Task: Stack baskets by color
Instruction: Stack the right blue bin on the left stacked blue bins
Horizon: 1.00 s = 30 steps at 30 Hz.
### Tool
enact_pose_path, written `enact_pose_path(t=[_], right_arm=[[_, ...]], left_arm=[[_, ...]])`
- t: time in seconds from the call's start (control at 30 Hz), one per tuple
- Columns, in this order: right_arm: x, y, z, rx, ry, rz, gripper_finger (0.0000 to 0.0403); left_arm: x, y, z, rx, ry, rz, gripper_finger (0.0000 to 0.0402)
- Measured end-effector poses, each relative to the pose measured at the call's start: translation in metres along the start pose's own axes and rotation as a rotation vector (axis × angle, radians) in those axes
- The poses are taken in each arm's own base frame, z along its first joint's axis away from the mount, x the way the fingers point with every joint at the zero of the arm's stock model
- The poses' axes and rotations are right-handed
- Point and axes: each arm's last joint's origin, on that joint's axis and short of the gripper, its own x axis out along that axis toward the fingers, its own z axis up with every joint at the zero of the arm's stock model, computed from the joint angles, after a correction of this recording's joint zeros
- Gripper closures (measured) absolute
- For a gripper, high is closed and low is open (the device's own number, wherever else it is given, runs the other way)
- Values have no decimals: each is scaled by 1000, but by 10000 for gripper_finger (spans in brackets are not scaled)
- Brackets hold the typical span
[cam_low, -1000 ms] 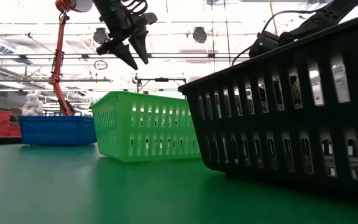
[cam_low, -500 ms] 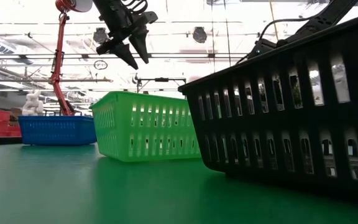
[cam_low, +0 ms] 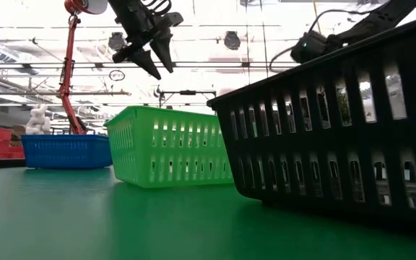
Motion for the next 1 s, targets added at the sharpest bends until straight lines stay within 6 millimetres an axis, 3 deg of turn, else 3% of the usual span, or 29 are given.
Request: enact_pose_path(t=[0.37,0.7,0.83,1.0], right_arm=[[-41,13,2,-23,63,184,399],[-65,8,-9,-101,119,179,400],[-67,9,-12,-127,127,193,400],[-68,9,-14,-151,155,201,400]], left_arm=[[-9,2,22,-201,-144,-140,222],[-46,0,62,-168,-310,-253,222],[-38,3,71,-263,-232,-345,209],[-28,-4,82,-400,-188,-498,157]])
